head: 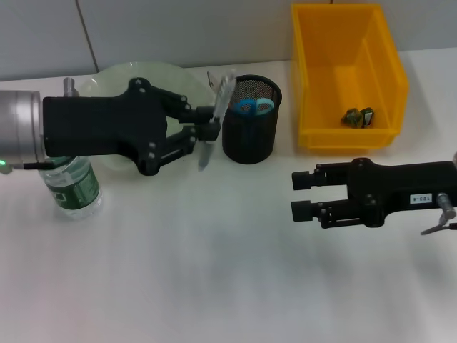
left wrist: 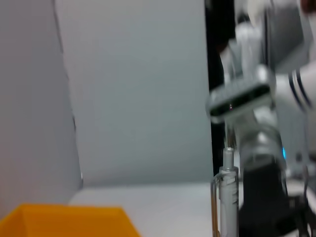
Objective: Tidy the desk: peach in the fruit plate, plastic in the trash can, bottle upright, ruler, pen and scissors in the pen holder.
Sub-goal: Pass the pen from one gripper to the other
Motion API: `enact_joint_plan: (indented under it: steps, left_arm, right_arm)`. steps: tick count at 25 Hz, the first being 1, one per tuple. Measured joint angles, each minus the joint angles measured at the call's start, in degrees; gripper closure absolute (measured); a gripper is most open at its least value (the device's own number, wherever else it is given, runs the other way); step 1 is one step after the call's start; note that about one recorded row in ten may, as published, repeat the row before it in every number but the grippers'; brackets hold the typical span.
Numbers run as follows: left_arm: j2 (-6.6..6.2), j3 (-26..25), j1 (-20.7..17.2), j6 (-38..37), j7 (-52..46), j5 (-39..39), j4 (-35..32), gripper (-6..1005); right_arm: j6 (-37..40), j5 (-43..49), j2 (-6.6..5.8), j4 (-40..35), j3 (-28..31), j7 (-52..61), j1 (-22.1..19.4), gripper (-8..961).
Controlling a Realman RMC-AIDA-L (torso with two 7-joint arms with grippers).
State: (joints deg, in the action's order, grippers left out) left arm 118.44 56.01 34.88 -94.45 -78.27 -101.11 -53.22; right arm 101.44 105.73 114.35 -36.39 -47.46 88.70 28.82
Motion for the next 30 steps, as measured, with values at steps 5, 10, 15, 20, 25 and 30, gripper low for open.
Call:
enact_joint_plan:
  steps: [5,10,15,20,25,30]
  left_arm:
    - [0.37,0.6,-2.5,0.1,-1.9,7.2,2.1,854]
    - [0.41,1.7,-3.8,1.3,-0.7,12.8,7.7,854]
    - [0.55,2.9,-3.9,2.1,2.7,15.6,13.9,855]
    - [0.58,4.1,-4.0,2.4,5.3,16.6,17.8,855]
    - [0.68,6.4,-3.5,2.5,9.1,17.4,21.8,855]
    - [0.69,10.0,-3.2,3.7,13.6,20.0,25.5,855]
  right_arm:
    - [3.6,0.0,-0.05,0.6,4.1,-1.8,-0.6,260]
    - [5.3,0.0,-0.29,0.7,6.5,-2.3,-1.8,261]
    - [5.4,0.2,-0.35,0.7,7.1,-2.3,-2.3,261]
    - [6.5,0.0,-0.2,0.0,7.6,-3.9,-2.3,262]
    - [7.9,-0.1,0.14,-2.8,8.0,-4.5,-1.4,262]
    - [8.5,-0.8,0.29,-5.0,8.4,-4.8,-0.8,263]
